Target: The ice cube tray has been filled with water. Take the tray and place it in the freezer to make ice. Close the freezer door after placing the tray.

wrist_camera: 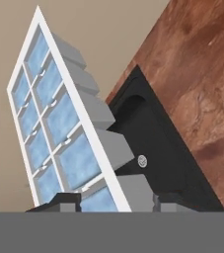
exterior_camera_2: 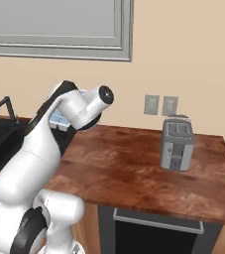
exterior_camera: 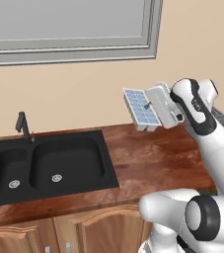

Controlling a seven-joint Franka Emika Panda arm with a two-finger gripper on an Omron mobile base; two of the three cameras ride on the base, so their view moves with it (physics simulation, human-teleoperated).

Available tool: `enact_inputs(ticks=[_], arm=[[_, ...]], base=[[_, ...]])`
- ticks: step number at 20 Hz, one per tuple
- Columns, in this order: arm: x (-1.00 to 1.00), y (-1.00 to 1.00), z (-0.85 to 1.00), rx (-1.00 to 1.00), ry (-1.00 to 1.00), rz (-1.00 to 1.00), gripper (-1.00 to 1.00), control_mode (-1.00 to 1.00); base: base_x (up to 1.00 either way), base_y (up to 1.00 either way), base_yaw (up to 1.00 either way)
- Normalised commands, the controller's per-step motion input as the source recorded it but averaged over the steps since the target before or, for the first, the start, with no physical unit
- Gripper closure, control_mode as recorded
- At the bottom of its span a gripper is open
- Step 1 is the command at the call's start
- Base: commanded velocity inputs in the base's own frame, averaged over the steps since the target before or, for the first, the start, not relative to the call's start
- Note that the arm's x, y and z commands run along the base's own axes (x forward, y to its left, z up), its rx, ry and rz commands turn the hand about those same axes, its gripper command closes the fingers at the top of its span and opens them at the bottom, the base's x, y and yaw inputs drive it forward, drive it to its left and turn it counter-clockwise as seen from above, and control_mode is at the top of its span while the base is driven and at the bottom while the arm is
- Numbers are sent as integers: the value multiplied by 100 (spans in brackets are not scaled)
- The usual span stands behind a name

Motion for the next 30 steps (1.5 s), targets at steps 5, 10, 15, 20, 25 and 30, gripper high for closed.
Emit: enact_inputs(ticks=[5,10,15,20,25,30], arm=[[-45,-14,39,3,2,0,100,-100],[-34,-18,31,0,8,0,100,-100],[-27,-16,26,0,1,0,100,-100],[-6,-1,7,-3,1,-1,100,100],[0,0,0,0,0,0,100,100],[0,0,0,0,0,0,100,100]], base=[[0,0,0],[0,0,0],[0,0,0],[-7,0,0],[-51,1,0],[-99,16,0]])
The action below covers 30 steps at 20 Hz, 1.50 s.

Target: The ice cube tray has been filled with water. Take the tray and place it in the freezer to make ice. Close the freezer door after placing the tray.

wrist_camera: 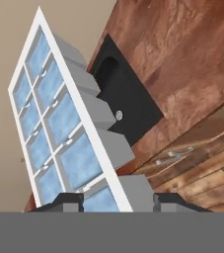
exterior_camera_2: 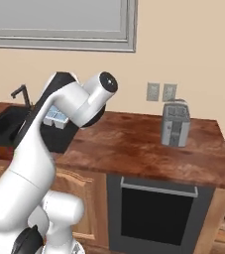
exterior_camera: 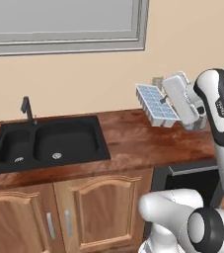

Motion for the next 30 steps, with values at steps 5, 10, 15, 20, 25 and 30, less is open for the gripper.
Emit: enact_inputs(ticks=[5,10,15,20,25,30], arm=[[0,0,0,0,0,0,100,100],[0,0,0,0,0,0,100,100],[0,0,0,0,0,0,100,100],[0,0,0,0,0,0,100,100],[0,0,0,0,0,0,100,100],[0,0,0,0,0,0,100,100]], base=[[-80,55,7],[-29,81,21],[-4,90,35],[6,79,56],[27,78,58],[42,80,56]])
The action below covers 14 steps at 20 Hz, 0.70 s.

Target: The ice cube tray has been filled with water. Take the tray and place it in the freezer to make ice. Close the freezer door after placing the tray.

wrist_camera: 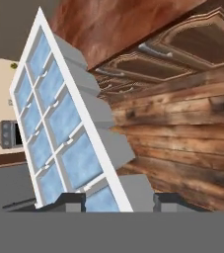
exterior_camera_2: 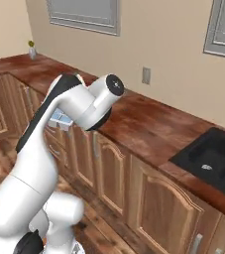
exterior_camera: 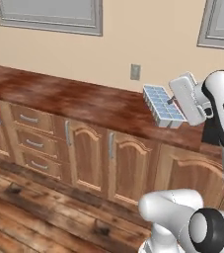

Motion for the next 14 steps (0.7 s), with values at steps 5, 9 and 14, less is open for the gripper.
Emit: enact_inputs(ticks=[5,9,14], arm=[[0,0,0,0,0,0,100,100],[0,0,0,0,0,0,100,100],[0,0,0,0,0,0,100,100]], base=[[50,76,55],[45,72,58],[48,73,56]])
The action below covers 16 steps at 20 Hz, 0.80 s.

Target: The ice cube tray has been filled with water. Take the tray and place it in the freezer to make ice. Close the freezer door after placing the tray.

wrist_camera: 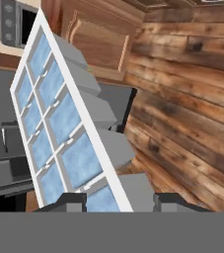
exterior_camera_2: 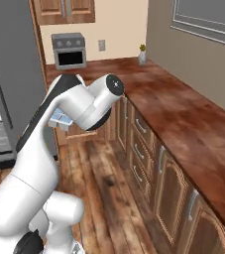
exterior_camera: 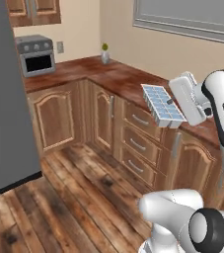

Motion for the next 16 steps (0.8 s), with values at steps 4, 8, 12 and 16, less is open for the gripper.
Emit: enact_inputs(ticks=[4,8,12,16], arm=[[0,0,0,0,0,0,100,100],[0,0,0,0,0,0,100,100],[0,0,0,0,0,0,100,100],[0,0,0,0,0,0,100,100]], base=[[49,76,54],[60,80,49],[78,70,46],[82,52,41]])
